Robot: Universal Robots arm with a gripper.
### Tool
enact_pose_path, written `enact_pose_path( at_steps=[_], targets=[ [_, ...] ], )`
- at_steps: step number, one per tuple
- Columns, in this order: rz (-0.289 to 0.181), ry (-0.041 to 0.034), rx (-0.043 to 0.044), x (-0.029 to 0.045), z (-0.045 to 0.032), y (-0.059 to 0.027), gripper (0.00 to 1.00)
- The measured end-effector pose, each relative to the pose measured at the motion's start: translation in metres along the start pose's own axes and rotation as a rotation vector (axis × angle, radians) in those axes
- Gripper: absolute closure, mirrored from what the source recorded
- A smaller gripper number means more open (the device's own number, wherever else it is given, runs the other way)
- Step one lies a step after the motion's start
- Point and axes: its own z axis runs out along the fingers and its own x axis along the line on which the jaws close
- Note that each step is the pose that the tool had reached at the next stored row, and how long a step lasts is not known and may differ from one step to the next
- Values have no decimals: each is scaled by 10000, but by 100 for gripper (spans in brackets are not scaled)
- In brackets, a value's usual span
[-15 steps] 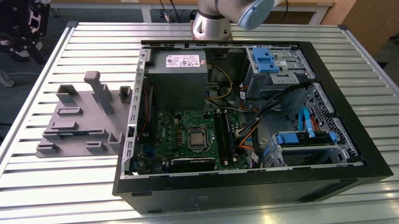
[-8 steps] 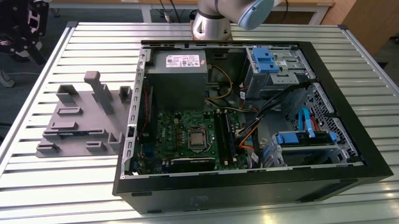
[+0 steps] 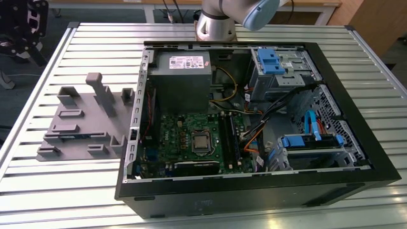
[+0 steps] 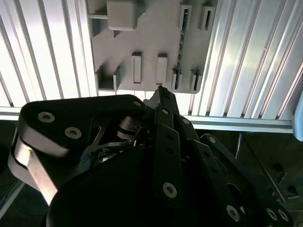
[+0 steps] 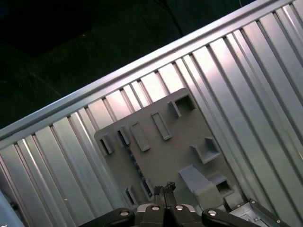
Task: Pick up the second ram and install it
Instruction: 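Pick up the second ram and move it above second insertion slot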
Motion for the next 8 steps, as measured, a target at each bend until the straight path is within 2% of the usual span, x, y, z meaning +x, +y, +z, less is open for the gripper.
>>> enact_pose_path(
  at_steps=[8],
  targets=[
    [-1110, 40, -15, 3, 4, 6, 89]
  ],
)
